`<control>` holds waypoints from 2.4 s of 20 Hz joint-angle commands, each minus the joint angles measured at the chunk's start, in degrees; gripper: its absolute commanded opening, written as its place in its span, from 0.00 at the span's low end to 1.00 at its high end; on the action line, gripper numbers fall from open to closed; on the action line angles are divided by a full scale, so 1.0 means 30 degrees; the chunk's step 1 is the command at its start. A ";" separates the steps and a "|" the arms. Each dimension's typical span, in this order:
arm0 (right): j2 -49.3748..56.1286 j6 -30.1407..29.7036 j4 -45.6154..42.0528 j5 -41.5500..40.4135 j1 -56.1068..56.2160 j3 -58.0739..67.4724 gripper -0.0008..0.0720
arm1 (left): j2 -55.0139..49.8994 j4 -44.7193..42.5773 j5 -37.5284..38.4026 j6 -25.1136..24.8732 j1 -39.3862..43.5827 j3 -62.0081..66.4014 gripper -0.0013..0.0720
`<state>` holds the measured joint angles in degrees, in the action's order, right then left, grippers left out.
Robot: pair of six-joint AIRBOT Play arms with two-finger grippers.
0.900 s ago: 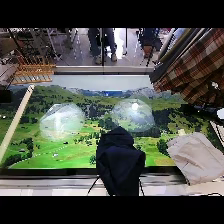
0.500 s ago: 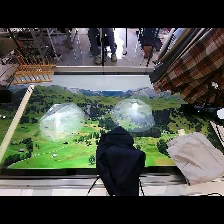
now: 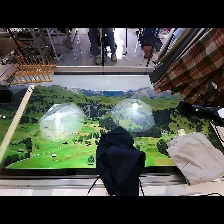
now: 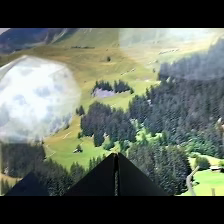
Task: Fold the clothes and pants, and hang the long-sleeved shirts on hangers.
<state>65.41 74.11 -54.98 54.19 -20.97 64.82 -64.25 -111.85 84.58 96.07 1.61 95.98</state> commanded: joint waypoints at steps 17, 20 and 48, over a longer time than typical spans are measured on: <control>-0.0401 -0.4976 0.4656 1.2218 0.4269 -0.9515 0.75 | -0.4218 1.7012 -0.0444 -0.3949 0.2645 -0.8677 0.93; -0.0393 -0.4962 0.4903 1.0418 0.6339 -1.0309 0.72 | -0.6943 1.7129 -0.1231 -0.4371 0.4539 -0.9078 0.93; -0.6309 -0.2273 0.5566 0.6331 0.9012 -0.2208 0.02 | -0.6528 2.1835 0.1792 -0.5967 0.3993 0.1807 0.02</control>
<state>52.97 63.94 -37.82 68.45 6.24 49.84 -89.84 -49.32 86.48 78.19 18.33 87.09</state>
